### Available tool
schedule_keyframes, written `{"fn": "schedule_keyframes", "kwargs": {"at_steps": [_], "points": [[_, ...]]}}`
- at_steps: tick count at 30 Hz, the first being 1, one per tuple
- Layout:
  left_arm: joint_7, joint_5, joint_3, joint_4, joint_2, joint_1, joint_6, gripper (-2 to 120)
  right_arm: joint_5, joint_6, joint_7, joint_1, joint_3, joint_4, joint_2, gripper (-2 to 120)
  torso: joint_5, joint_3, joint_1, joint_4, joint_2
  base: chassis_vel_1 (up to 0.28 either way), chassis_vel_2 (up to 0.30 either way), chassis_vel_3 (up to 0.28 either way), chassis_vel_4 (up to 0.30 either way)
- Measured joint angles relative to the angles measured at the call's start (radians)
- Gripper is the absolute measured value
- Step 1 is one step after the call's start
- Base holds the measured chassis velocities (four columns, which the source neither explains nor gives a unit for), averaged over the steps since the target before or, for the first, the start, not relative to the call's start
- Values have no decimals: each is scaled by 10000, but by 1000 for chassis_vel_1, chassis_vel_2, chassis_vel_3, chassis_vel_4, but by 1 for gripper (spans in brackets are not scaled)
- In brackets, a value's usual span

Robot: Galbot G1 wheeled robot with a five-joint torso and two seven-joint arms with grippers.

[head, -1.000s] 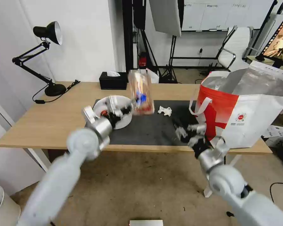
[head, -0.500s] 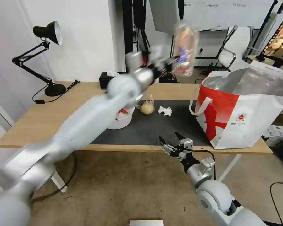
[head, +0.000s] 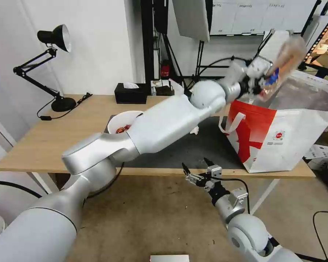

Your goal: Pick up the trash from the table and place it into the takeout bag.

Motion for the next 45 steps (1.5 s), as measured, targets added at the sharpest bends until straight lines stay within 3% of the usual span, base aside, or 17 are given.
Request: {"fn": "schedule_keyframes", "kwargs": {"at_steps": [9,16,18,22,23,24,27,28,30,31,33,35,36,38,39,43,45], "points": [[-74,-377,-26,-334,130,-112,-28,25,-10,15,-18,-57,8,32,6,100,-1,0,0,-1,1,0,0,0,0],[-729,-1135,-259,-1259,690,-159,268,57,23,17,-25,-33,-8,71,12,100,-2,-1,0,-3,1,0,0,0,0],[-837,-1224,-270,-1442,820,-122,310,59,30,16,-25,-22,-8,87,12,100,-2,-1,0,-3,1,0,0,0,0],[-1493,-1815,-371,-2665,1850,236,506,74,85,16,1,9,74,271,-32,100,-3,-1,0,-2,0,0,0,0,0],[-1841,-2036,-514,-3449,2685,624,525,80,93,17,33,22,139,417,-122,100,-5,-1,0,-1,1,0,0,0,0],[-1841,-2036,-514,-3449,2685,624,525,80,93,17,33,22,139,417,-122,100,-5,-1,0,-1,1,0,0,0,0],[-2123,-2095,-1199,-4907,4556,2025,517,97,81,39,171,42,241,559,-266,100,-7,0,0,1,0,0,0,0,0],[-2123,-2095,-1199,-4907,4556,2025,517,97,81,39,171,42,241,559,-266,100,-7,0,0,1,0,0,0,0,0],[-2150,-1992,-2044,-5903,5724,3273,504,99,51,170,315,11,300,598,-338,100,-11,1,0,3,0,0,0,0,0],[-2150,-1992,-2044,-5903,5724,3273,504,99,51,170,315,11,300,598,-338,100,-11,1,0,3,0,0,0,0,0],[-2149,-1645,-3422,-6856,6771,4776,442,100,-19,346,501,-26,364,685,-459,100,-7,-1,-1,4,1,0,0,0,0],[-2102,-1475,-4013,-7285,7086,5517,404,100,-67,463,598,-40,393,722,-486,100,-10,-2,-2,6,2,0,0,0,0],[-2030,-1265,-4820,-7762,7420,6551,372,100,-111,571,725,-71,423,767,-502,100,-11,-2,-2,3,1,0,0,0,0],[-1892,-843,-6283,-8392,7714,8301,340,100,-175,695,889,-130,485,865,-533,100,-6,-1,-2,1,1,0,0,0,0],[-1892,-843,-6283,-8392,7714,8301,340,100,-175,695,889,-130,485,865,-533,100,-6,-1,-2,1,1,0,0,0,0],[-1747,549,-8401,-9403,7474,11778,-26,100,-393,908,998,-392,656,1023,-558,100,-4,-2,-3,1,2,0,0,0,0],[-1708,942,-8817,-9565,7230,12456,-129,100,-521,1017,1008,-473,696,1044,-556,100,-4,-2,-3,1,2,0,0,0,0]]}}
